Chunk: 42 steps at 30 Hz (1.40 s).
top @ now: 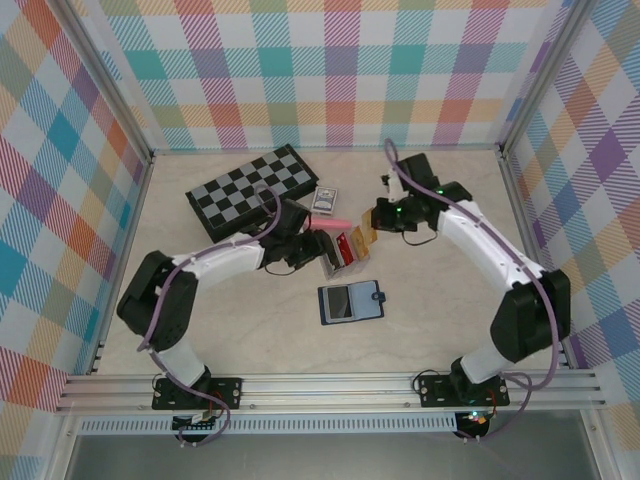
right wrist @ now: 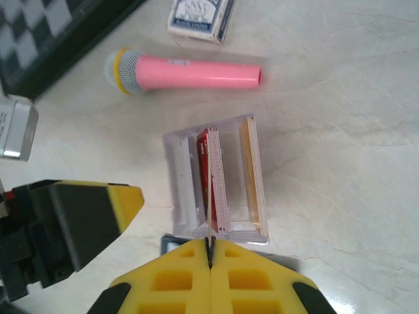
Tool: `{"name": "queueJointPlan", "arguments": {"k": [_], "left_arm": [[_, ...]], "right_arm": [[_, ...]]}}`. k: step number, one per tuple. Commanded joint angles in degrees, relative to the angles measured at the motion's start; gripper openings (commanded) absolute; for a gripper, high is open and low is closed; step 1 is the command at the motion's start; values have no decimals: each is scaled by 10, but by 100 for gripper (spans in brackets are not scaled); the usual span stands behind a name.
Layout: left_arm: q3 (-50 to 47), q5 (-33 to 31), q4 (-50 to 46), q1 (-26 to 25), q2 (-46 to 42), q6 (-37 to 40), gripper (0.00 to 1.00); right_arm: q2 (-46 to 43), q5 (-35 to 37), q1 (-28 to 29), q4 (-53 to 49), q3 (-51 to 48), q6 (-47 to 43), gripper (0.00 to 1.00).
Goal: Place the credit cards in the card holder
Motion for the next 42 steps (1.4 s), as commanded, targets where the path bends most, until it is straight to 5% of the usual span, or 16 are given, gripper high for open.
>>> {"name": "queueJointPlan", "arguments": {"k": [1,9,12,21,29,35,40,42], "left_arm": [[-31,33,67,4,-59,-13,63],[-43,200,258,4,-57,-78,67],[-32,221,269,2,-47,-77,61],[-35,219,274,1,-53,-75,31],[-37,230,296,1,-53,-80,29],[-43,223,290,1,-59,-78,10],[-62,205,271,1,-70,-77,0],[-67,188,233,-2,-78,-62,0]], "right_arm": [[-34,-164,-40,72,-41,58,0],[-59,-324,-66,150,-96,112,0],[-56,-343,-65,166,-101,118,0],[-38,-355,-65,163,-103,114,0],[-23,-360,-66,166,-109,114,0],[-18,-329,-66,143,-111,100,1],[-19,-296,-65,98,-117,74,12],[-21,-241,-65,59,-126,51,28]]}}
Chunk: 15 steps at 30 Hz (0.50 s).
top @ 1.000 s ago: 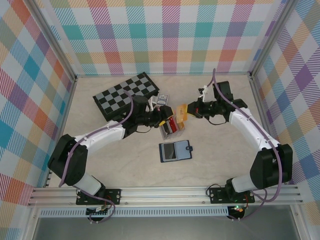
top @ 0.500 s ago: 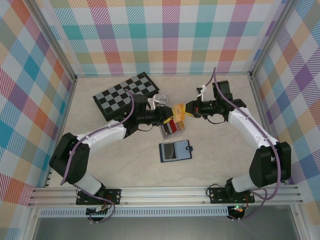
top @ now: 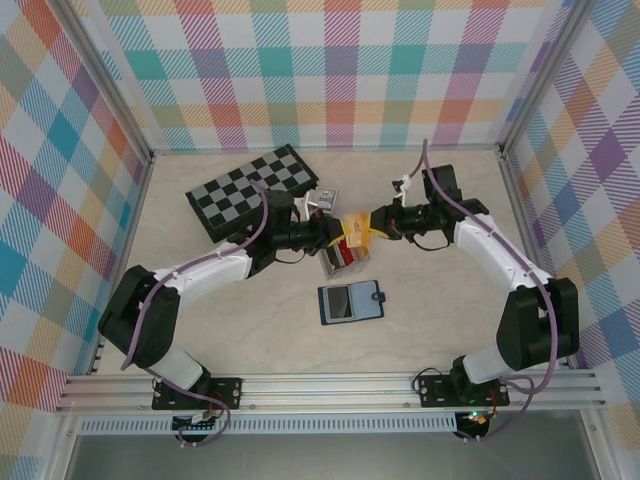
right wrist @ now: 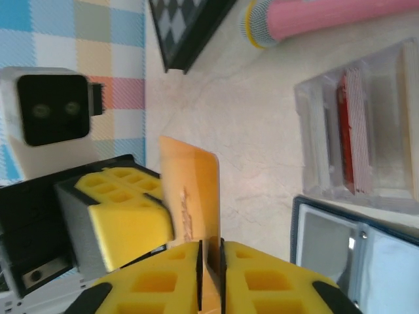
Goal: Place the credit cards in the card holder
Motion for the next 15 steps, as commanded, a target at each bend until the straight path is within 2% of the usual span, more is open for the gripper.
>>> {"name": "queueJointPlan", "arguments": {"k": [1,6,11,15], "left_arm": [[-18,-33,-60,-4,-29,28,0],[-53,-107,-143,-44,-50,64,0],[-99,-162,-144,-101,-36,55,0],[-120,-205,-138,-141,-15,39,0]], "right_arm": [[2,79,0,-73,-20,-47,32],[9,196,27,-118,-75,-87,52],[11,263,64,-109,-124,-84,59],[23,264,84,-89,-142,-85,62]]}}
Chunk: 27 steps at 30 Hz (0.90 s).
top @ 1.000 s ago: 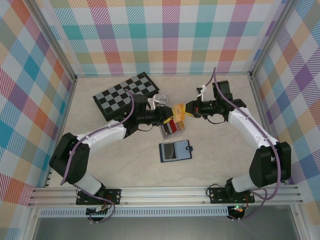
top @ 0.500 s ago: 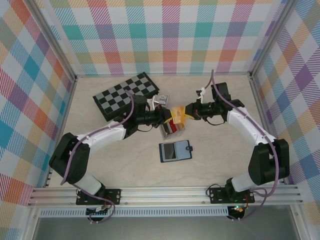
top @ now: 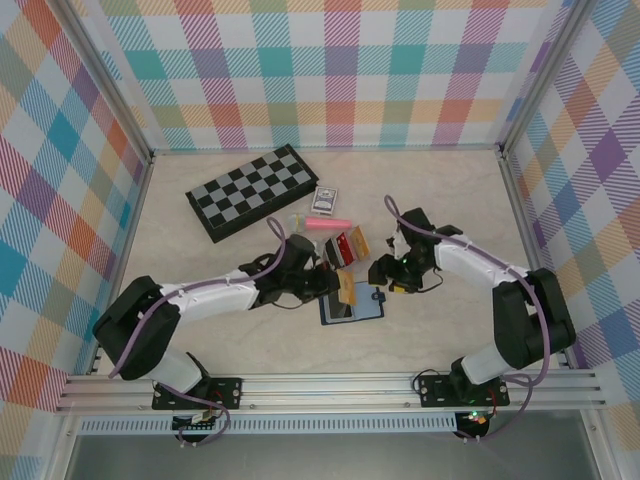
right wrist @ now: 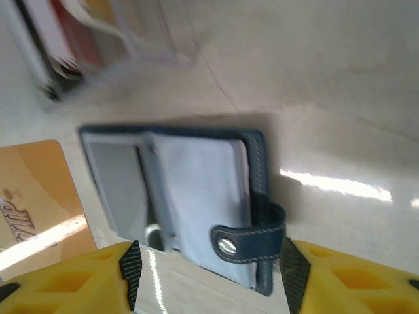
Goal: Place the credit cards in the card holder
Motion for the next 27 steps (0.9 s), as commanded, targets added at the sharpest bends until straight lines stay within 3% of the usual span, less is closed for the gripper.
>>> {"name": "queueJointPlan", "arguments": {"k": [1,7,16,27], "left_arm": [[-13,-59,0,-26,19,-5,0],[-19,-73,26,-48,48,-13,0],[-24,-69,59,-52,76,-20,0],[-28,-64,74,-53,72,-17,0]], "right_arm": [[13,31,13,10,-8,-13,62],[45,21,22,33,-13,-12,60],[79,17,22,53,-26,-10,45],[86,32,22,55,-28,-6,43]]}}
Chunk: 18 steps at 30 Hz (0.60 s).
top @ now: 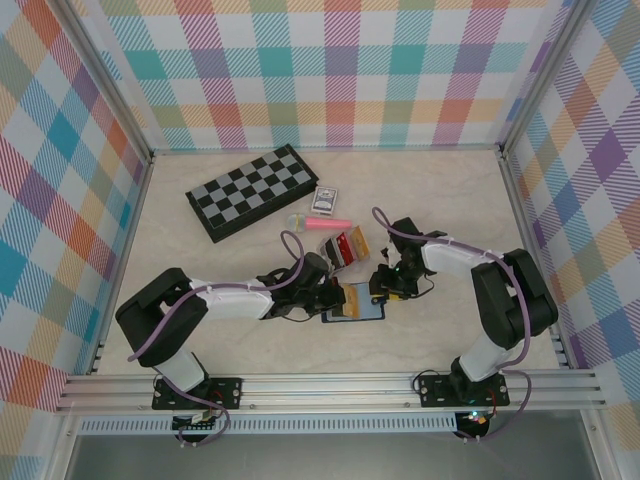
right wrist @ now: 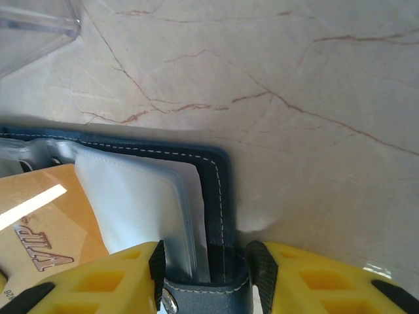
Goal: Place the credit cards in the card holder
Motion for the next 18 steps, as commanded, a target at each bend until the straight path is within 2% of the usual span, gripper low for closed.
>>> {"name": "queueJointPlan", "arguments": {"k": [1,13,18], "left_arm": [[-3,-2,11,-7,12,2,0],[6,11,47,-9,41,-7,0],[-8,19,93,-9,36,-18,0]], "right_arm": [[10,6,4,3,-8,1,43],[21,3,4,13,-18,5,41],[21,10,4,10,-18,6,38]]}}
